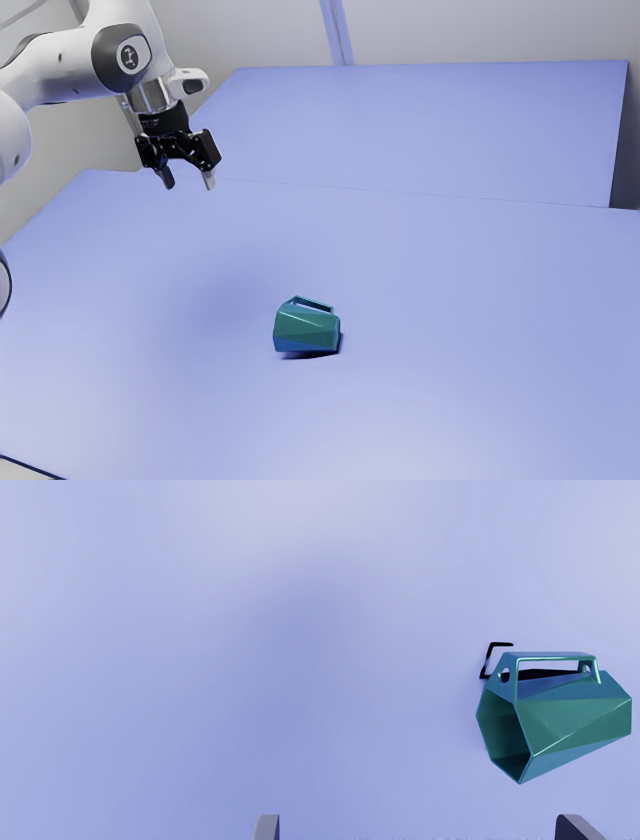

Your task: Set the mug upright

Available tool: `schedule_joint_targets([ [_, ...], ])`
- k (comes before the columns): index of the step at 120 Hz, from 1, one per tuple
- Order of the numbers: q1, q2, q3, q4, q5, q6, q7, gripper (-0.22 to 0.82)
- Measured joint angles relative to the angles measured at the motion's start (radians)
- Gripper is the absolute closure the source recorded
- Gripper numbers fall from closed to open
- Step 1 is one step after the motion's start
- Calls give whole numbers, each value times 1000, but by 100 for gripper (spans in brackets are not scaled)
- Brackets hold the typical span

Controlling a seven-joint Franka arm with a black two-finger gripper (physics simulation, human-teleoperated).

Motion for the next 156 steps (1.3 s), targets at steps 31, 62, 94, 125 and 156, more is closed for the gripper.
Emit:
schedule_joint_targets([
  [31, -1, -9, -3, -17, -2, -5, 8, 0],
  [62, 23, -153, -24, -329, -221, 92, 36, 0],
  [94, 72, -223, -30, -713, -627, 381, 168, 0],
  [125, 5, -128, -63, -781, -860, 532, 360, 0],
  [156, 41, -73, -66, -826, -1014, 563, 526, 0],
])
